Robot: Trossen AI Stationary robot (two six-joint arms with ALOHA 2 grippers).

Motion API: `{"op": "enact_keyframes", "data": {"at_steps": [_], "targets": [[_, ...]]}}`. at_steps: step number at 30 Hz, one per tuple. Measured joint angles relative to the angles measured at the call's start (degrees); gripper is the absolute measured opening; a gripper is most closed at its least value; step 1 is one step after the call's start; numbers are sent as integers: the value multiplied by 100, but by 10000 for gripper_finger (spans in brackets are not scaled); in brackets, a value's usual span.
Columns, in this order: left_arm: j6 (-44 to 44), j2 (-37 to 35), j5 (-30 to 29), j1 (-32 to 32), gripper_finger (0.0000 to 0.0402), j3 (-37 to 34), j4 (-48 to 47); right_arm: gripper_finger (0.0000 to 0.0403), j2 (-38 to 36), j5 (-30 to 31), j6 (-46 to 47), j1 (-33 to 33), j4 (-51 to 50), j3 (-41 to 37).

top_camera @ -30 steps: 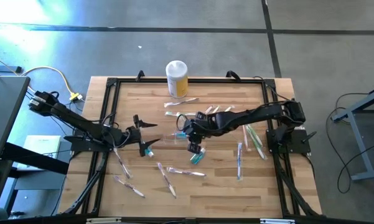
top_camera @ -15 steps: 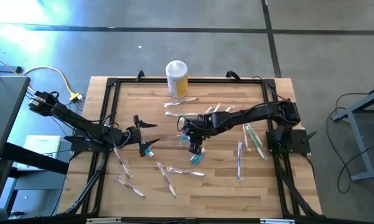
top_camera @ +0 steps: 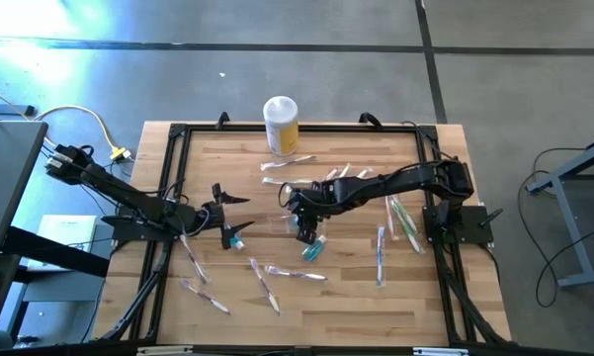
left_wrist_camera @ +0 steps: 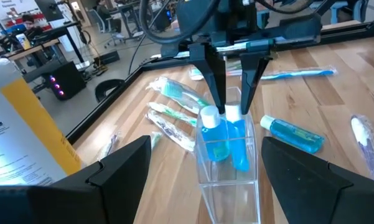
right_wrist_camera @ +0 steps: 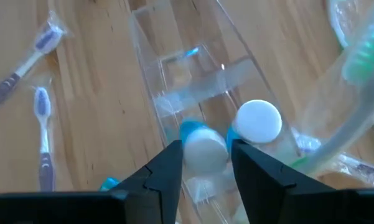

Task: Pick & Place toothbrushing station
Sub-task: Put the mouthwash bottle into the transparent organizer, then put the violet toothbrush into the transparent organizer

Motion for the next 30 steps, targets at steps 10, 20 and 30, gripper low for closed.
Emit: {"op": "enact_keyframes", "data": {"at_steps": [10,20,30], "targets": [[0,-2,0,0,299,0,-18,187,-98,-21,80,3,173,-2],[-118,-17,194,-2,299,2,-285,191,-710,-44,422,86,-285,0],[-267,-196,794,-24,299,646,-1920,167,-1018,215,1415,620,-2751,-41]]}}
